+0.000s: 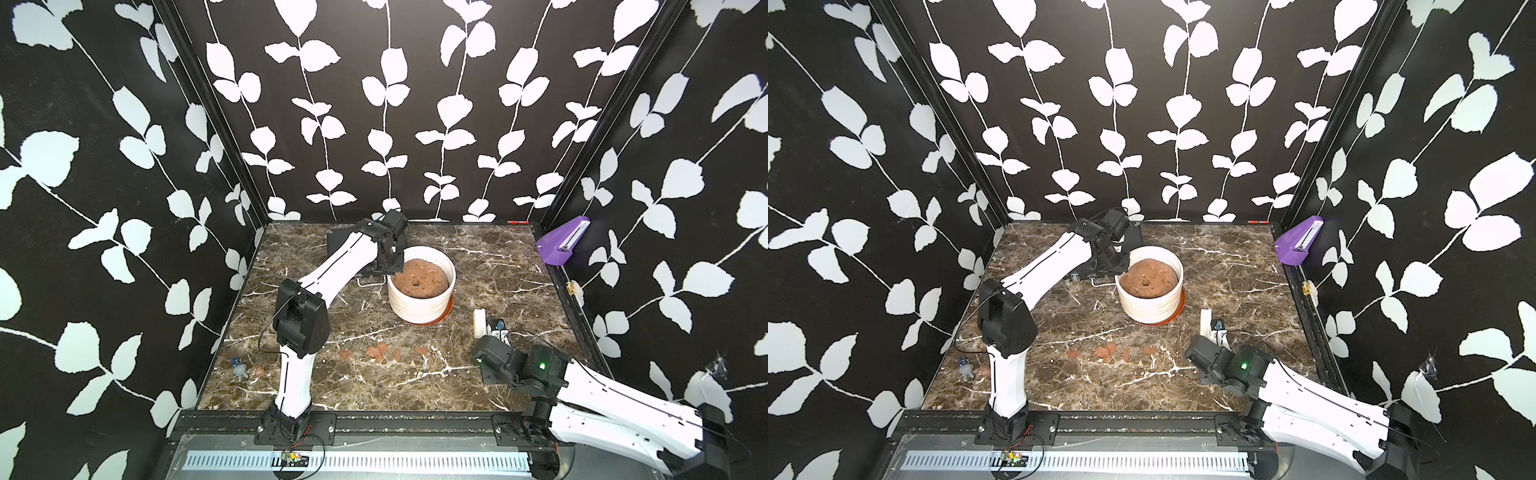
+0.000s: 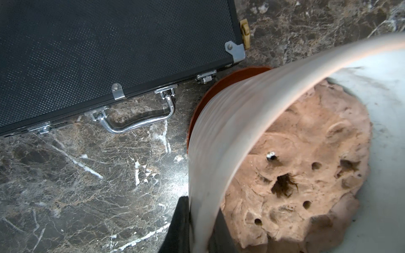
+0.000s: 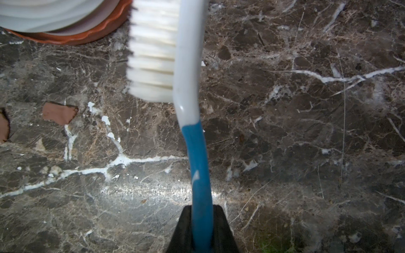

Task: Scrub the dried mud off the ceramic pot
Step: Rotate the pot at the center of the board.

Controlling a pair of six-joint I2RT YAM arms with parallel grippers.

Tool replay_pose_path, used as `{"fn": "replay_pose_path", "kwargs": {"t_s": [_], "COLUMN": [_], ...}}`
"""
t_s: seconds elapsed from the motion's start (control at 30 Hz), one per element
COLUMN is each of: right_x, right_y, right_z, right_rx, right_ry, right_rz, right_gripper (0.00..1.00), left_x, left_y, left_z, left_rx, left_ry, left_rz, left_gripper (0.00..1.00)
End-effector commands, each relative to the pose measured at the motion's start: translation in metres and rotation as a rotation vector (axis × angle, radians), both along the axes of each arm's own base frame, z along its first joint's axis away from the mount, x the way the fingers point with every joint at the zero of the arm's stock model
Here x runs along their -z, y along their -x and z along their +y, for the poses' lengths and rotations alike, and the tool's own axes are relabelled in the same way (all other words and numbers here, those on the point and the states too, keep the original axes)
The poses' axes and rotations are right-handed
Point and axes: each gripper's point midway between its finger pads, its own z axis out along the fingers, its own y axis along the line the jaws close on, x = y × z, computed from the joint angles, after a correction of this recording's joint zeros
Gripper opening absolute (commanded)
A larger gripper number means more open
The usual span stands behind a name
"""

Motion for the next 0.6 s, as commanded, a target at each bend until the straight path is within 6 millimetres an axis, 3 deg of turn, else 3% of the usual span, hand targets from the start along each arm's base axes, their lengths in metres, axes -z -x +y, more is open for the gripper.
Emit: {"fn": "replay_pose_path", "kwargs": {"t_s": [0.0, 0.2, 0.43, 0.57], "right_x": [-0.001, 0.003, 0.003, 0.004], "right_y": [-0.002, 0.0, -0.001, 0.0], "right_z": [-0.005, -0.004, -0.002, -0.003], "right_rx": [0.031, 0.031, 0.03, 0.032], "right_ry": [-0.007, -0.014, -0.019, -0.016], "right_rz": [-0.016, -0.009, -0.01, -0.008], "right_gripper": [0.0, 0.0, 0.0, 0.0], "left_x": [-0.052, -0.049, -0.076, -0.068], "left_y": [0.003, 0.008, 0.006, 0.012], "left_z": [-0.038, -0.043, -0.046, -0.049], "left_rx": [0.025, 0.035, -0.075, -0.132], "left_ry": [0.272, 0.271, 0.355, 0.374], "left_rz": [-0.066, -0.058, -0.083, -0.044], "left_gripper": [0.0, 0.0, 0.0, 0.0]}}
